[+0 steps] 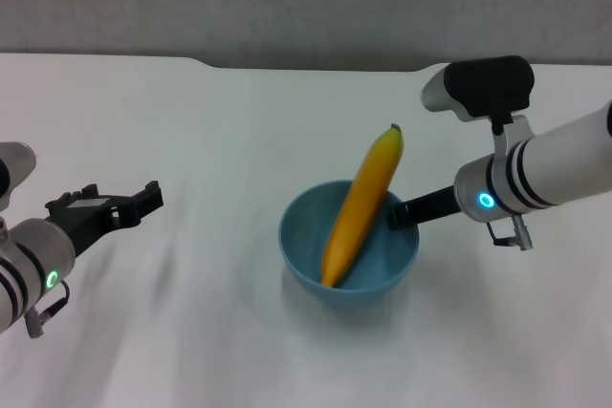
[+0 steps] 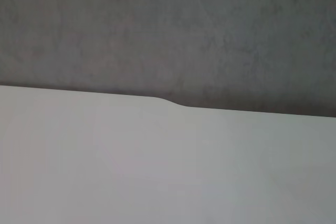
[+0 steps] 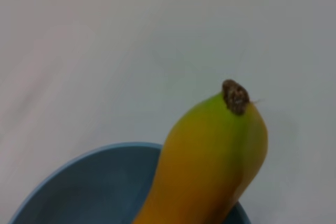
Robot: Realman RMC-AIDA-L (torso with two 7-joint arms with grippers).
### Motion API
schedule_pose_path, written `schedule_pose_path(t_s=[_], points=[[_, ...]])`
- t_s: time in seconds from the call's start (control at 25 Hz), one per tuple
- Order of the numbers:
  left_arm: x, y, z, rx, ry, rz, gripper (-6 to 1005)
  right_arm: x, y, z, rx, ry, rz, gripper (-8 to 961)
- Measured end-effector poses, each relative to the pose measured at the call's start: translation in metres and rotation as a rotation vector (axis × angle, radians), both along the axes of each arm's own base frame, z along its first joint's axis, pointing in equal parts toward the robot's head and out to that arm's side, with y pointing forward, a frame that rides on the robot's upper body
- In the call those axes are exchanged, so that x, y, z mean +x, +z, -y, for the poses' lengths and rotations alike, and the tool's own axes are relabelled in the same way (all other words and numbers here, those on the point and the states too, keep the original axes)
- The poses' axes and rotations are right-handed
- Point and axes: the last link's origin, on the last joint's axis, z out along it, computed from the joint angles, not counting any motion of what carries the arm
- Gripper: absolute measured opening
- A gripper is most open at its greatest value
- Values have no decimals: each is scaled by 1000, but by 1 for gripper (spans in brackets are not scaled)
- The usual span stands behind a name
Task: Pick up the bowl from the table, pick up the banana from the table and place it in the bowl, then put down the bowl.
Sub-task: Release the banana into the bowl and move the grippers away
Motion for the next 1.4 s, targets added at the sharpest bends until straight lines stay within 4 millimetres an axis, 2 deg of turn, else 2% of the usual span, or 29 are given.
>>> schedule_pose_path(t_s=[0.24, 0.64, 0.88, 0.92, 1.12, 1.4], points=[[-2, -1, 1, -1, 4, -1, 896, 3, 0, 1, 10, -3, -5, 33], [-3, -1, 1, 3, 6, 3, 896, 4, 0, 2, 8, 1, -2, 130], [-6, 0, 4, 3, 14, 3, 896, 0, 1, 7, 3, 42, -26, 152], [-7, 0, 4, 3, 16, 3, 896, -1, 2, 12, 0, 58, -45, 355], [-13, 2, 8, 10, 32, 1, 895, 0, 10, 20, -1, 69, -68, 527], [-15, 3, 9, 16, 38, 2, 895, 11, 35, 27, 48, 72, -31, 802]])
